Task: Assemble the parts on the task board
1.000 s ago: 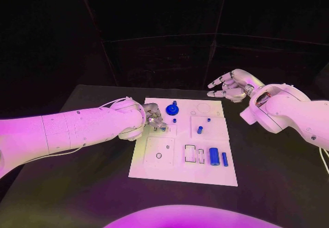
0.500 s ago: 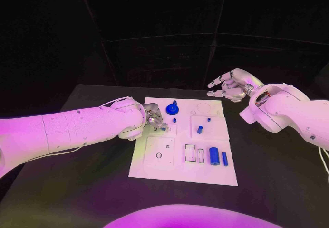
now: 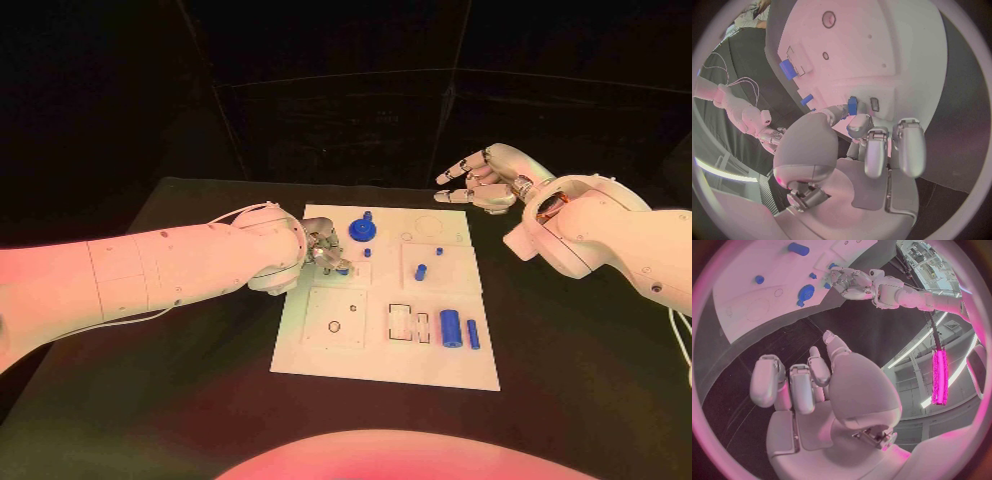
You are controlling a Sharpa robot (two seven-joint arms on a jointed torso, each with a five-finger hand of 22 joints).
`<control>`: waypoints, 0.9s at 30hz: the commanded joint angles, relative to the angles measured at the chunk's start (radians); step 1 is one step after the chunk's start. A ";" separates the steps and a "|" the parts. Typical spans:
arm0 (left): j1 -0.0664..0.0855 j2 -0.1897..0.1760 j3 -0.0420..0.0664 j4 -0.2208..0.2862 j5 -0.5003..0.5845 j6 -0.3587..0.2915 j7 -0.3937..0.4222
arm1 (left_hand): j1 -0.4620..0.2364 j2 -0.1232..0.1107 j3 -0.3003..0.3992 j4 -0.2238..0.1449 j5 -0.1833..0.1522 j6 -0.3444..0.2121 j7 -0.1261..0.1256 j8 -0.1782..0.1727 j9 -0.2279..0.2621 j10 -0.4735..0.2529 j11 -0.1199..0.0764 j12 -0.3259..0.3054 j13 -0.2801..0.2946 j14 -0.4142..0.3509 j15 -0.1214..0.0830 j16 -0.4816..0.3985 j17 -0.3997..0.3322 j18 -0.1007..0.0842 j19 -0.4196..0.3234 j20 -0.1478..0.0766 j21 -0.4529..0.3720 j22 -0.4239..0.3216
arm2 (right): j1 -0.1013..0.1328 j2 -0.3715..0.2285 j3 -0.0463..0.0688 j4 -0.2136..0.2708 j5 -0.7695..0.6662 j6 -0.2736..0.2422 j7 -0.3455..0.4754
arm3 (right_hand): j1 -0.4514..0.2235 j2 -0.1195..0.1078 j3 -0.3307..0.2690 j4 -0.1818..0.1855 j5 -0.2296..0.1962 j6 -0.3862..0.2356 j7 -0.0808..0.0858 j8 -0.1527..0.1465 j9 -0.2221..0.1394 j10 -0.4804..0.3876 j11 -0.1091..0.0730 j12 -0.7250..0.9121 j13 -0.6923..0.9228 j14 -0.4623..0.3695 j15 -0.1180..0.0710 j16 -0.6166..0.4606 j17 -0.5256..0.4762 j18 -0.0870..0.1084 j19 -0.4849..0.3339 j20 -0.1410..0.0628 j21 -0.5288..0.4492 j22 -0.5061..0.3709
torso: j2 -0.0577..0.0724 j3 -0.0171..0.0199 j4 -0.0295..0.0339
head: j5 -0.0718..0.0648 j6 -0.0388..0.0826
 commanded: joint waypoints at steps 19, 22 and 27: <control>-0.002 0.008 -0.002 -0.008 -0.003 0.045 -0.006 | -0.076 -0.004 0.094 -0.102 -0.002 0.009 -0.020 0.018 0.012 0.013 -0.008 0.001 0.003 0.106 -0.015 0.003 0.263 -0.018 0.025 -0.013 0.003 0.027 | 0.002 0.009 0.001 -0.002 -0.005 -0.001 0.004 | 0.005 0.001 -0.003 0.000 0.008 -0.003 -0.001 0.007 -0.001 -0.003 -0.005 -0.001 0.001 0.062 -0.007 -0.004 0.053 0.018 0.000 -0.004 -0.006 -0.001 | 0.001 0.0008 -0.0016 | -0.003 -0.004; -0.002 0.011 -0.002 -0.012 0.001 0.048 -0.006 | -0.096 -0.004 0.071 -0.089 -0.002 0.014 -0.022 0.017 0.011 0.013 -0.009 0.003 0.005 0.106 -0.017 0.003 0.263 -0.019 0.026 -0.014 0.004 0.029 | 0.002 0.011 0.001 -0.003 -0.005 0.000 0.004 | 0.005 0.002 -0.003 0.001 0.010 -0.003 -0.001 0.008 -0.001 -0.003 -0.005 -0.001 0.001 0.062 -0.007 -0.004 0.053 0.018 0.000 -0.004 -0.006 -0.002 | 0.000 0.0005 -0.0015 | -0.004 -0.004; -0.002 0.017 -0.002 -0.019 0.004 0.051 -0.006 | -0.110 -0.003 0.049 -0.077 -0.002 0.020 -0.023 0.015 0.009 0.014 -0.010 0.006 0.008 0.106 -0.018 0.003 0.263 -0.019 0.027 -0.016 0.006 0.033 | 0.002 0.012 0.001 -0.004 -0.005 0.001 0.004 | 0.004 0.003 -0.004 0.001 0.010 -0.003 -0.001 0.008 -0.001 -0.004 -0.005 -0.002 -0.001 0.062 -0.007 -0.004 0.053 0.018 0.000 -0.005 -0.006 -0.002 | 0.000 0.0006 -0.0009 | -0.004 -0.004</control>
